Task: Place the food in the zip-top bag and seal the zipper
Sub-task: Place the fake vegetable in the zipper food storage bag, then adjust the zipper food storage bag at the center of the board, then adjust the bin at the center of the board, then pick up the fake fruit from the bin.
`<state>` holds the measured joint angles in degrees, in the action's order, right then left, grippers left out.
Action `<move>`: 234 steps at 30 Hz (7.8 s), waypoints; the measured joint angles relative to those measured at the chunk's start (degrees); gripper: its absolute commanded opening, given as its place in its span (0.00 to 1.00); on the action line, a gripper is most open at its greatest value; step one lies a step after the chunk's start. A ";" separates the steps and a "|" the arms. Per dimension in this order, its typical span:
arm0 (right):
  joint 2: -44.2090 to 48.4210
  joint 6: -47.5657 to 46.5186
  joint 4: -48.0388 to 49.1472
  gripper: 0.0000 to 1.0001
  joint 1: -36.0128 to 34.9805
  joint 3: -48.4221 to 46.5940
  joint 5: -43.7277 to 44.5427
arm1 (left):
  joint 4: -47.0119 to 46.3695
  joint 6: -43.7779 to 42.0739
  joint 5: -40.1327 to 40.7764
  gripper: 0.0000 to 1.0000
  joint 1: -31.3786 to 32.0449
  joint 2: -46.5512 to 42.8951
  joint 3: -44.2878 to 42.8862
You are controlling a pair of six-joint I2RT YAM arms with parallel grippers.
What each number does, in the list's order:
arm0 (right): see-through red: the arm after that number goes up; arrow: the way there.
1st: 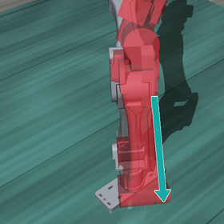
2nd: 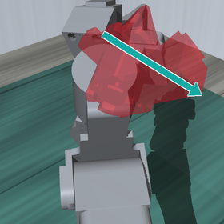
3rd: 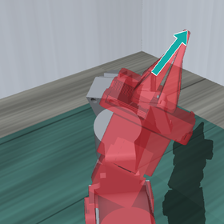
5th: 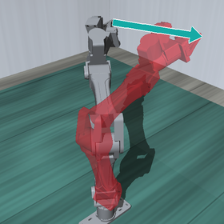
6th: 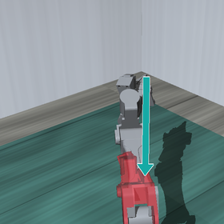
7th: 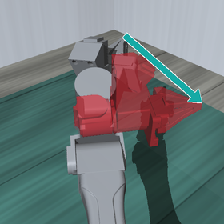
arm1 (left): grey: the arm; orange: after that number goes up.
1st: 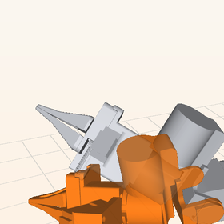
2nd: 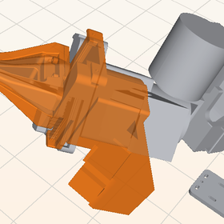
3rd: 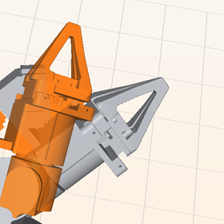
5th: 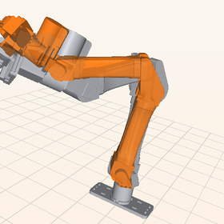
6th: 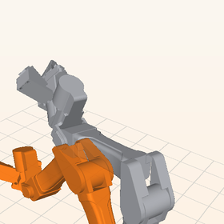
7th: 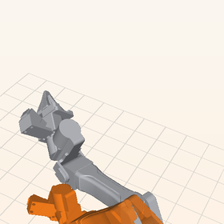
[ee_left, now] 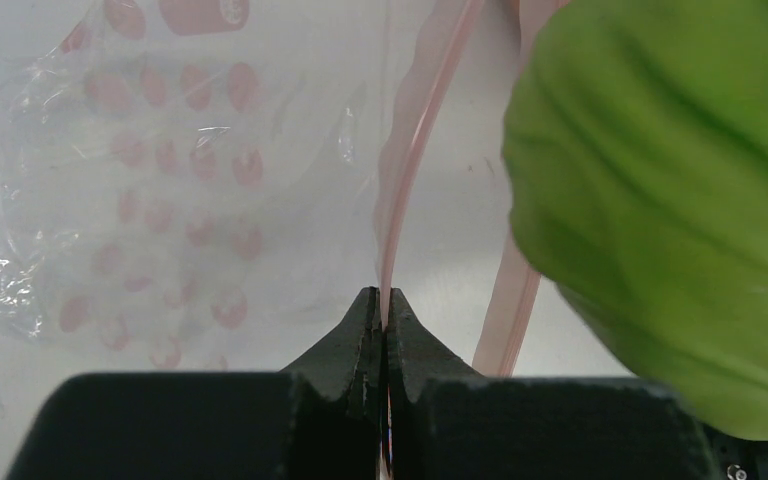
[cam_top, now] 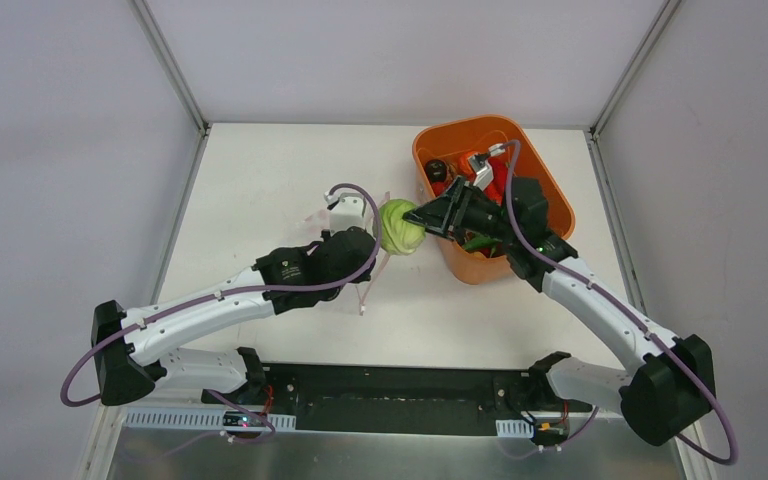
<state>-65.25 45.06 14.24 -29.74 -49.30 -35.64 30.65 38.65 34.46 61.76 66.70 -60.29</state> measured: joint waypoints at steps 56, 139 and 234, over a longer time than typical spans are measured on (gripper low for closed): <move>0.94 -23.39 -22.51 0.88 -10.91 -12.22 18.34 | -2.84 1.31 -3.76 0.00 -1.11 -8.02 -1.33; -7.13 -27.32 -29.55 0.78 -9.33 -16.04 22.32 | 9.64 -1.53 -2.49 0.00 -3.34 -2.58 -8.52; -42.77 -39.01 -37.70 0.58 15.17 -35.17 38.82 | 8.70 -1.53 -10.08 0.00 -6.38 -7.04 -5.18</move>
<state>-108.03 6.04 -23.46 -14.57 -84.47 3.18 39.35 37.12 24.38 55.37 59.66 -65.47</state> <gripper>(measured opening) 0.487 0.010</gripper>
